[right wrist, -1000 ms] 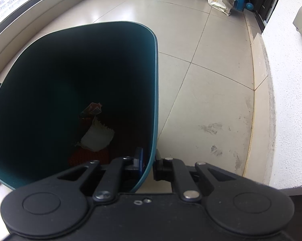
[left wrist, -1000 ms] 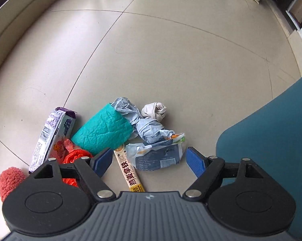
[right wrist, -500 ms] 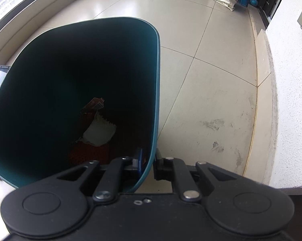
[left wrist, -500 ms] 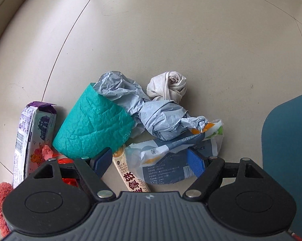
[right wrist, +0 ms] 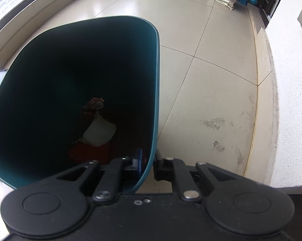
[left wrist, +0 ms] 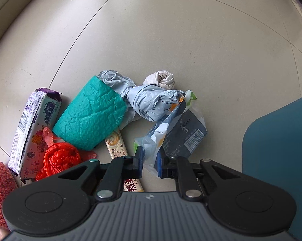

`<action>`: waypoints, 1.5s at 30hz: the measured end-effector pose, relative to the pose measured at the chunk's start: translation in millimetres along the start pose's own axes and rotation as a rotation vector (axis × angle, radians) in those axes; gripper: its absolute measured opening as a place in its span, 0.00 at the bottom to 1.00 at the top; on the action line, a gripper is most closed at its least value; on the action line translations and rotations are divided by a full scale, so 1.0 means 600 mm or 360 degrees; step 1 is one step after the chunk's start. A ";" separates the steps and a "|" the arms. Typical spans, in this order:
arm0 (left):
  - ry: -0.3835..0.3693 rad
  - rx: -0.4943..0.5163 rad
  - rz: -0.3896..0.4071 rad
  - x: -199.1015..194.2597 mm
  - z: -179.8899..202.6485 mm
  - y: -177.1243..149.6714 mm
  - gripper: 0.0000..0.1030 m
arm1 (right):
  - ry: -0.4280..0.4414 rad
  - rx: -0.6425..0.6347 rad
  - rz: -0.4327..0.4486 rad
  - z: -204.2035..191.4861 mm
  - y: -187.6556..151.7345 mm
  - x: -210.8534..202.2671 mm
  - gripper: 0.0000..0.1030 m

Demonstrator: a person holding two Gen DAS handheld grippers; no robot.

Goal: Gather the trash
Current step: 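Lower the left gripper to the clear snack bag and grasp it, then carry the clear snack bag over the wastebasket and release it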

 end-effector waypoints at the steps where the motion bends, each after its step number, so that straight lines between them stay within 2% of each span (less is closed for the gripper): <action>1: 0.0004 0.0003 0.0020 -0.018 0.000 -0.005 0.12 | 0.0000 0.0000 0.0010 0.000 -0.001 0.000 0.10; 4: 0.0008 0.0005 0.0045 -0.065 0.003 -0.012 0.12 | 0.0001 0.0003 0.0025 0.000 -0.003 0.000 0.10; 9: -0.0001 0.0001 0.0170 -0.172 0.008 -0.012 0.12 | 0.0000 0.0012 0.0039 0.002 -0.007 -0.007 0.10; 17: -0.0180 0.0059 0.0391 -0.350 0.067 -0.016 0.12 | -0.0030 -0.0035 0.0062 -0.006 -0.022 -0.030 0.10; 23: -0.0343 0.0219 0.0469 -0.425 0.155 -0.037 0.12 | -0.0029 -0.0017 0.0043 -0.011 -0.033 -0.036 0.10; 28: -0.0400 0.0434 0.0437 -0.423 0.259 -0.064 0.12 | -0.0035 -0.0009 0.0043 -0.017 -0.031 -0.037 0.10; 34: -0.0341 0.0582 0.0296 -0.346 0.356 -0.086 0.12 | -0.0019 0.0018 0.0049 -0.011 -0.023 -0.034 0.10; 38: -0.0303 0.0602 0.0199 -0.291 0.385 -0.090 0.12 | 0.0005 0.0031 0.0057 -0.004 -0.022 -0.036 0.11; 45: -0.0253 0.0606 0.0109 -0.240 0.399 -0.089 0.13 | 0.0043 0.0049 0.0068 0.013 -0.027 -0.042 0.11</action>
Point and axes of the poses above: each gripper's, at about its wrist camera, not at the fingertips, and x roughly the way its jaws point, z to its right, y to its top, the point moved 3 cm from there along x, roughly the way its jaws point, and after that the axes turned 7 degrees about -y, right-handed, at the moved point
